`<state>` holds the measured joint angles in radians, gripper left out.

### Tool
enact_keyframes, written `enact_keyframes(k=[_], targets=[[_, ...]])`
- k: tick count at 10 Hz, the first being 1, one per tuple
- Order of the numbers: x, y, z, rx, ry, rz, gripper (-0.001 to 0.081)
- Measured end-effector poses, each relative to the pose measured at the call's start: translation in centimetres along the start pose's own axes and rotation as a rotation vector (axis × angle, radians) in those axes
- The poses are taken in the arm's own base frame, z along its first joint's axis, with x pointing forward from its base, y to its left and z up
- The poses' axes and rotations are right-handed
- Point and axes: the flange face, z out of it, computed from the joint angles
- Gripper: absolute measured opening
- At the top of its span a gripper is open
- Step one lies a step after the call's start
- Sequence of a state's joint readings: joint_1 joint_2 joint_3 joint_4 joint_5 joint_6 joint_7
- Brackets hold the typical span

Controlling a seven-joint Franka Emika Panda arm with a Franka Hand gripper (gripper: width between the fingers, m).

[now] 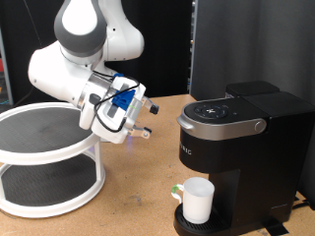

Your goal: Make a cup of coffee with the keurig machine

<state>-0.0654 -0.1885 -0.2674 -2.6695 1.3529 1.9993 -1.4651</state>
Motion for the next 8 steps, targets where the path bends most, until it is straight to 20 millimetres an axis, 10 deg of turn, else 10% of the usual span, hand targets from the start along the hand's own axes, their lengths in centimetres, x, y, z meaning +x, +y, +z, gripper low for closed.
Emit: enact_keyframes(k=[8], targets=[[3.9, -6.3, -1.1, 0.214, 0.113, -0.07, 0.08]])
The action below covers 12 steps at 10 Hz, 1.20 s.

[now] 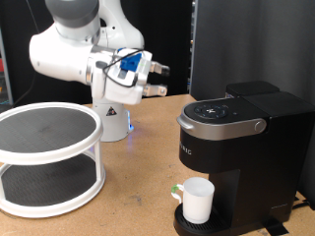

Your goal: Make a cup of coffee with the keurig machine

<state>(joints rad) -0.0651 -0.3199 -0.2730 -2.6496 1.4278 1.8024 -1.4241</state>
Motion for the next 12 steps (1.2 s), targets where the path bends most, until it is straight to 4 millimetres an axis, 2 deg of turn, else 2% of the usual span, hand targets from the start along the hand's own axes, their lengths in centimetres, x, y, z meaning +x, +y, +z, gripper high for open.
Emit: enact_keyframes(k=[3, 6, 11, 12], targets=[[2.3, -3.7, 0.6, 0.0, -0.004, -0.004, 0.08], [2.4, -4.2, 0.9, -0.013, -0.038, -0.033, 0.08], [5.3, -7.5, 6.5, -0.233, -0.465, -0.386, 0.08], [6.2, -8.5, 7.6, -0.237, -0.465, -0.402, 0.08]])
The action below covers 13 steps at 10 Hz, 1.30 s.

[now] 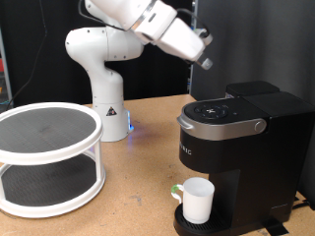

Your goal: Make a cup of coffee with the keurig machine

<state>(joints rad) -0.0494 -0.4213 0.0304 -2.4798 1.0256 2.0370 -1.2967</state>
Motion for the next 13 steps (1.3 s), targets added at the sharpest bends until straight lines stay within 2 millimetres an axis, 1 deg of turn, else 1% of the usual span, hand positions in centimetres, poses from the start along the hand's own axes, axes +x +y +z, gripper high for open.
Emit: enact_keyframes(k=[1, 2, 3, 4, 6, 7, 8, 9, 10, 11, 13], targets=[[0.6, 0.0, 0.1, -0.008, 0.006, 0.005, 0.08], [0.4, 0.1, 0.2, -0.006, 0.003, 0.006, 0.08], [0.2, 0.1, 0.3, -0.025, -0.059, -0.036, 0.08], [0.2, -0.2, 0.6, -0.055, -0.168, -0.102, 0.08], [1.4, -1.1, 1.3, -0.112, -0.402, -0.238, 0.08], [2.2, -1.6, 1.8, -0.109, -0.528, -0.294, 0.08], [2.8, -2.0, 2.2, -0.064, -0.646, -0.321, 0.08], [3.5, -1.0, 2.6, -0.013, -0.729, -0.319, 0.08], [3.6, -0.8, 2.7, -0.037, -0.697, -0.323, 0.08], [3.7, -0.5, 2.7, -0.102, -0.693, -0.355, 0.08], [4.6, -0.7, 2.9, -0.229, -0.732, -0.423, 0.08]])
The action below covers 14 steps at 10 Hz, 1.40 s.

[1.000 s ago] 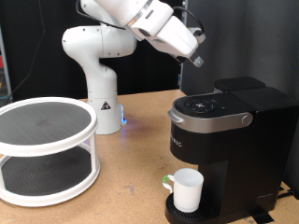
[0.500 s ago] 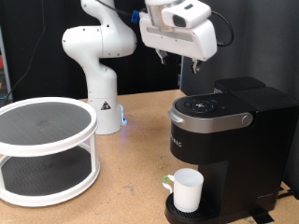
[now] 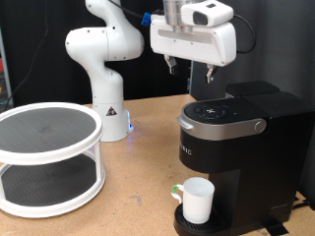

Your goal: Make a cup of coffee with the keurig machine

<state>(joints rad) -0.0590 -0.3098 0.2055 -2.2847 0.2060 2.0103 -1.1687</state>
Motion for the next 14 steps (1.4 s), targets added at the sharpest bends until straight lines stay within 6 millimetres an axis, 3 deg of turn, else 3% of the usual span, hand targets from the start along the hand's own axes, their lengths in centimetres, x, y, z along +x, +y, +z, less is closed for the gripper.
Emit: enact_keyframes(k=[4, 8, 10, 14], targets=[[3.3, -0.1, -2.3, -0.06, -0.017, 0.085, 0.08], [3.9, 0.6, -2.5, -0.067, -0.064, 0.087, 0.08], [5.1, 0.7, -3.6, -0.067, -0.101, 0.102, 0.08], [6.9, 3.0, -5.2, -0.073, -0.075, 0.197, 0.08]])
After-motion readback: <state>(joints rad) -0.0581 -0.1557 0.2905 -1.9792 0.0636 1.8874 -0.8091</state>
